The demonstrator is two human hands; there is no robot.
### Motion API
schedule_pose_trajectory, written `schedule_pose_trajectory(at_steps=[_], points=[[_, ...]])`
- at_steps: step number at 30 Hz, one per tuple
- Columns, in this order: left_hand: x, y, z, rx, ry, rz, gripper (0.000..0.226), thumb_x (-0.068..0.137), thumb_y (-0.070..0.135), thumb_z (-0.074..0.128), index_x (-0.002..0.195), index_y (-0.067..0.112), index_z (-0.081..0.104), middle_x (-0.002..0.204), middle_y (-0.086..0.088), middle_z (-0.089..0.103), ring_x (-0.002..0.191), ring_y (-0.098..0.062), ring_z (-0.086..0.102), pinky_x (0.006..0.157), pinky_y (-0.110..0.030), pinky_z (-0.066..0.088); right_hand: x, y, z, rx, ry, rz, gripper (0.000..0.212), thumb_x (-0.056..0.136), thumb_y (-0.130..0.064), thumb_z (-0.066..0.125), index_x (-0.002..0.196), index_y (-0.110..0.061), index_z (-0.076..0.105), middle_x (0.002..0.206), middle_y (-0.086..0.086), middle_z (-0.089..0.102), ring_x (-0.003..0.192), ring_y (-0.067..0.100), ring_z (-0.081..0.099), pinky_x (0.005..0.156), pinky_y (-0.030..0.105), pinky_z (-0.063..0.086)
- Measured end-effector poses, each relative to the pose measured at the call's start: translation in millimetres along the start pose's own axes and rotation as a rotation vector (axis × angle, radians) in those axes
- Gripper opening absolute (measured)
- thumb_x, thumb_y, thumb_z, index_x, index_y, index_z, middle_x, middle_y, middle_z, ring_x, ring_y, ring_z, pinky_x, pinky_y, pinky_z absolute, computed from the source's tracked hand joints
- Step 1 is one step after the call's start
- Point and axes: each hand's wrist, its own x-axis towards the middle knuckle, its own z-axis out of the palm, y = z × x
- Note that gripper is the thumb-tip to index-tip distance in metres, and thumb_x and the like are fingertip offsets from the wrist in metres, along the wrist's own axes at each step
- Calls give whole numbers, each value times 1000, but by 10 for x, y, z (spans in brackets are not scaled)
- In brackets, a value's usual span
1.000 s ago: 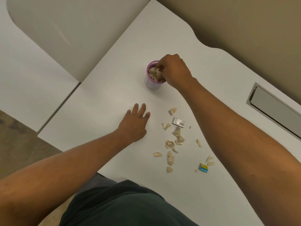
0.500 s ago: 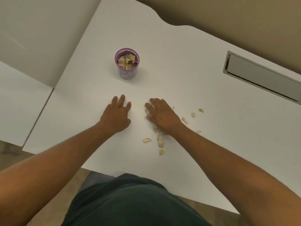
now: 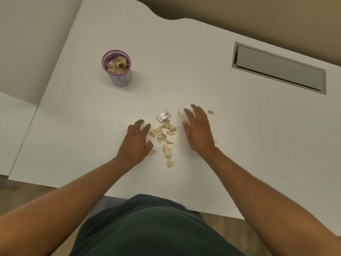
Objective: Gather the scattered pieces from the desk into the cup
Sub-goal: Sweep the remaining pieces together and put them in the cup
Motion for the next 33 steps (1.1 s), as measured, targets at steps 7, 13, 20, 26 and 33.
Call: schedule_pose_trajectory(at_steps=[7, 13, 20, 26, 33], points=[[16, 271, 133, -398, 15, -197, 65, 89, 16, 69, 150, 15, 48, 145, -1, 41, 105, -25, 62, 90, -38, 56, 65, 488, -2, -6, -209, 243, 66, 106, -51, 31, 161, -18, 15, 170, 9, 6, 157, 33, 5, 125, 55, 16], [32, 530, 245, -525, -20, -200, 63, 86, 7, 67, 147, 15, 52, 129, -1, 54, 107, -22, 65, 96, -38, 57, -353, -8, 311, 6, -227, 86, 63, 108, -45, 30, 161, -15, 16, 170, 12, 0, 158, 30, 0, 128, 48, 10], [-7, 509, 162, -451, -35, -126, 64, 84, 5, 67, 146, 15, 55, 137, -4, 56, 117, -22, 62, 96, -40, 57, -607, -228, 251, 229, -206, -41, 56, 108, -28, 40, 158, -8, 25, 168, 9, 18, 157, 24, 13, 128, 42, 17], [-55, 219, 33, -181, 62, -84, 61, 89, 13, 64, 148, 13, 51, 151, -8, 47, 137, -32, 41, 110, -43, 44, -57, 159, -49, 164, -200, -58, 59, 104, -20, 46, 157, -5, 26, 168, 12, 18, 156, 27, 17, 126, 43, 22], [96, 453, 69, -46, 1, 64, 64, 85, 8, 59, 148, 5, 47, 154, -14, 48, 135, -39, 45, 112, -47, 44, 42, -32, 134, 0, -355, -181, 63, 109, -36, 31, 161, -6, 12, 170, 10, 4, 158, 28, 3, 128, 46, 13]])
